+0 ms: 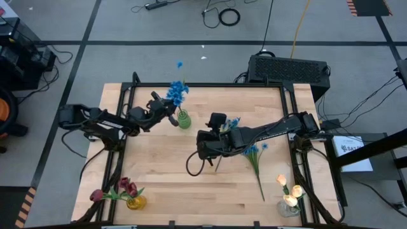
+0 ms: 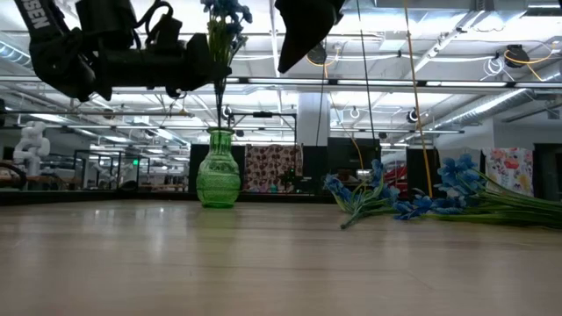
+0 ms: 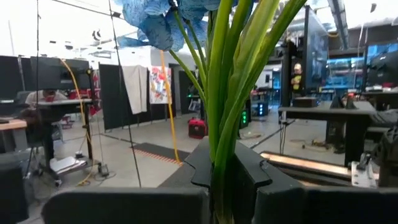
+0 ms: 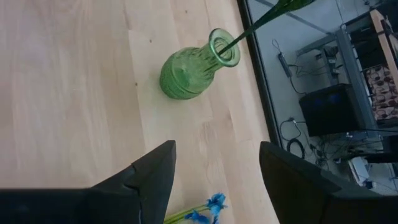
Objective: Sort flowers into vase by color
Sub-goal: Put the left blue flowers into the green vase
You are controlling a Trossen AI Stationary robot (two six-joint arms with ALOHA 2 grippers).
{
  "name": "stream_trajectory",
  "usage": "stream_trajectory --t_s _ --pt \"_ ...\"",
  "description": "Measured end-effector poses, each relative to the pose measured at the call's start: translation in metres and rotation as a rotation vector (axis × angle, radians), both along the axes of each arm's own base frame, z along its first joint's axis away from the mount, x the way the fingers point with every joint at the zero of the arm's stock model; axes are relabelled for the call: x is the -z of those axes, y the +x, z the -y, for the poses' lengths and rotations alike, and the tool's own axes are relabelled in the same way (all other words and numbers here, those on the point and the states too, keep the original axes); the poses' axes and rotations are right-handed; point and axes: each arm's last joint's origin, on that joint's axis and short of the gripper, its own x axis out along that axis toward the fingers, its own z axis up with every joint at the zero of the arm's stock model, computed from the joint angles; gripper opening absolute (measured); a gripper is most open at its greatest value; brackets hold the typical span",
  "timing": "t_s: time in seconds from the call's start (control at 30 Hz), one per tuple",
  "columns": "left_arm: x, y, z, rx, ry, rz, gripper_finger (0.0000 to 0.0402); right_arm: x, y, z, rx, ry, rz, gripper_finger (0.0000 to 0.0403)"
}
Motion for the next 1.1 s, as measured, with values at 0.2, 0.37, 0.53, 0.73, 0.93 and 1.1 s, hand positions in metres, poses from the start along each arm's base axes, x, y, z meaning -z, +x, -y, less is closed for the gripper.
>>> stream_trajectory --t_s 0.2,0.37,0.53,0.73,0.93,1.1 --pt "0.001 0.0 0.0 -0.026 -0.011 -0.008 0.0078 0.001 -0.003 0.0 0.025 0.011 -0.01 0.0224" --pt "0.002 0.001 0.003 -0.02 -0.018 -0.02 0.0141 0.002 -0.004 0.001 0.041 0.02 -0.01 0.0224" --pt "0.003 0.003 0.012 0.007 -0.043 -0.009 0.0176 0.002 -0.005 0.0 0.044 0.022 -0.016 0.0224" --pt "0.008 0.005 0.021 -0.071 -0.075 -0.067 0.0198 0.003 -0.006 -0.004 0.034 0.021 -0.018 0.0224" --pt "0.012 0.006 0.035 -0.117 -0.09 -0.113 0.0241 0.003 -0.007 -0.005 0.032 0.019 -0.029 0.0224" --pt "0.007 0.002 0.049 -0.141 -0.108 -0.11 0.0285 0.003 -0.007 -0.005 0.034 0.018 -0.032 0.0224"
